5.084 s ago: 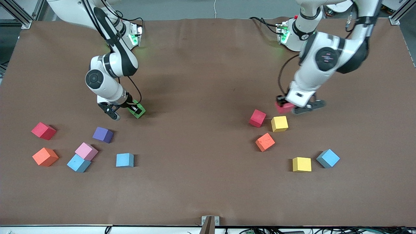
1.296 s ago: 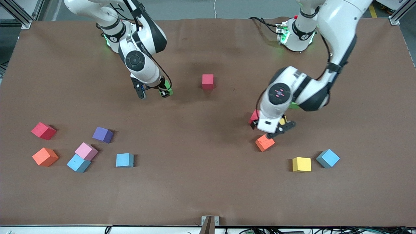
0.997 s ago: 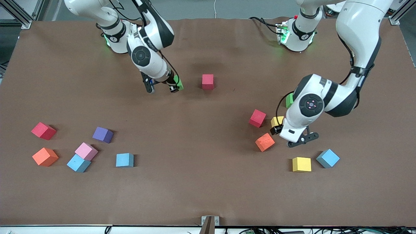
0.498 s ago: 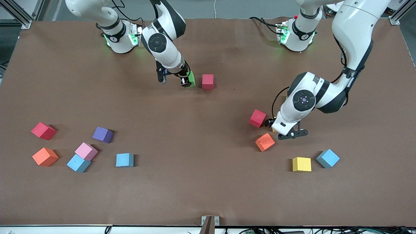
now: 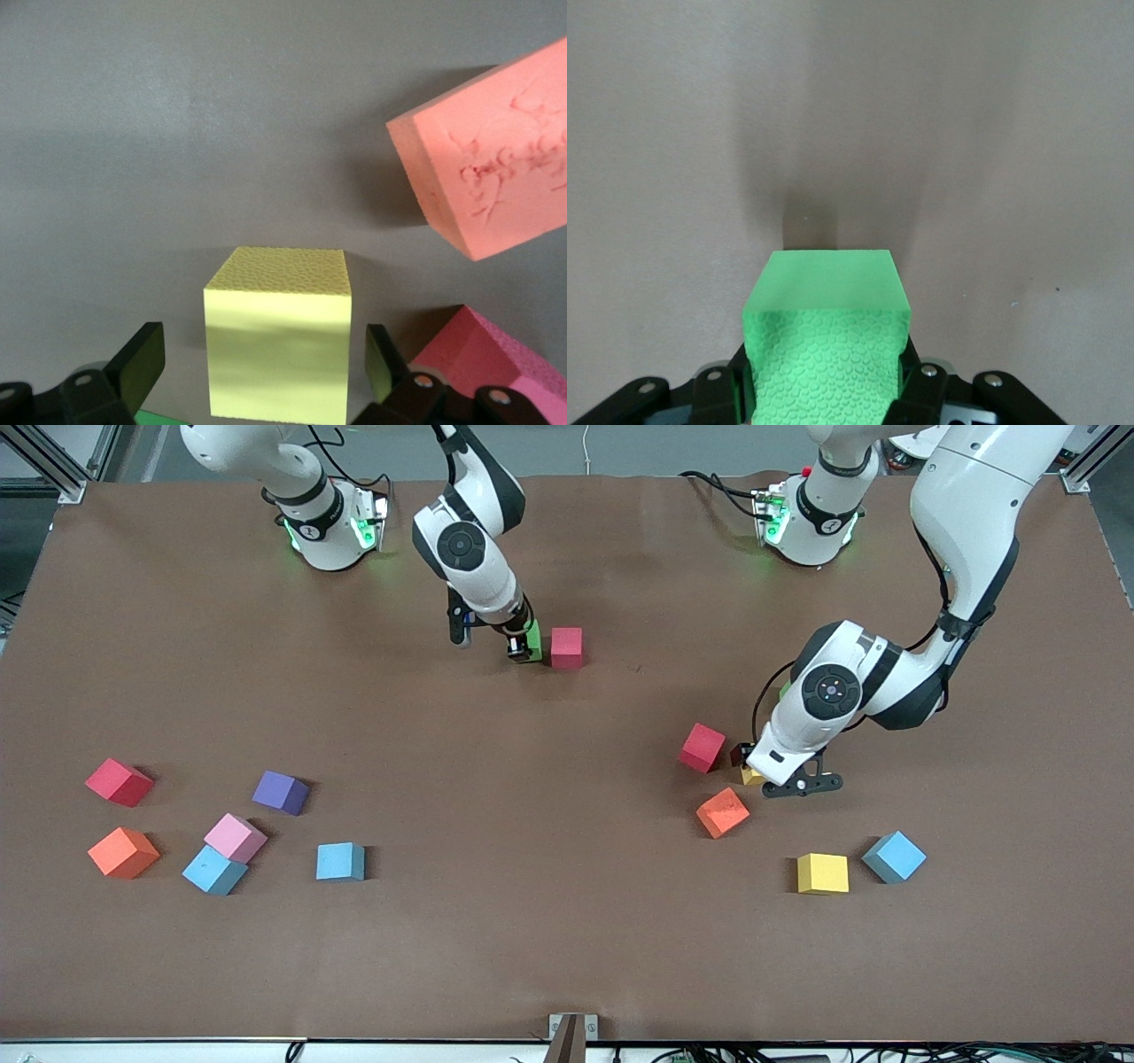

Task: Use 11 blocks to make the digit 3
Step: 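Grasp the yellow block with the left gripper while the right gripper carries green, then set the green block beside the pink block with the right gripper and release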

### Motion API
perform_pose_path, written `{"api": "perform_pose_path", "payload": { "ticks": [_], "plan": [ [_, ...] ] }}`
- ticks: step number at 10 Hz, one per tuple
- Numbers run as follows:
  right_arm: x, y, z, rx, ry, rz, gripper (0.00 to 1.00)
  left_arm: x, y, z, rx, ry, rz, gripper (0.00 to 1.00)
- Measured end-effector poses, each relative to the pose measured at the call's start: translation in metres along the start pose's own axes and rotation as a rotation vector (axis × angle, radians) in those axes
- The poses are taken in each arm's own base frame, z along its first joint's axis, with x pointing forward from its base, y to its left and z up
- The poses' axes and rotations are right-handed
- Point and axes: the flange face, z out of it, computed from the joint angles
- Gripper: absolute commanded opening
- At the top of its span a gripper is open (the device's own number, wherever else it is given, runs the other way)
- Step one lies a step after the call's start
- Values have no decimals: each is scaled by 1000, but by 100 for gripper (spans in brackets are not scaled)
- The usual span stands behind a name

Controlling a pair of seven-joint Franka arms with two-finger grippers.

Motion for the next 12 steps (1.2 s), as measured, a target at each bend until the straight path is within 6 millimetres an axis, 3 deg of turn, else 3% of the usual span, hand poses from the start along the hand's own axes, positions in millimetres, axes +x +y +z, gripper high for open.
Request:
{"api": "perform_pose_path", "payload": {
  "ticks": [1,2,4,5,8,9,10,11,12],
  "plan": [
    [-5,3,0,2,-2,10,27,-1,0,1,-2,1,1,98],
    [-12,5,-2,7,-9,18,28,-3,2,3,-13,9,5,87],
    [-21,3,-6,14,-21,28,28,-11,1,13,-41,19,3,38],
    [-21,2,-2,10,-16,30,28,-10,-6,15,-44,17,-9,28],
    [-24,4,20,-7,8,24,31,-5,-16,2,-27,22,-28,20],
    [-25,4,19,-1,4,26,48,-5,-14,-11,-22,34,-50,20],
    [-26,3,19,6,-1,27,55,-8,-6,-29,-19,46,-88,21],
    [-26,2,19,8,-2,27,100,-14,9,-47,-8,47,-141,21],
    [-26,2,19,9,-2,28,100,-24,28,-63,10,40,-200,21]
  ]
}}
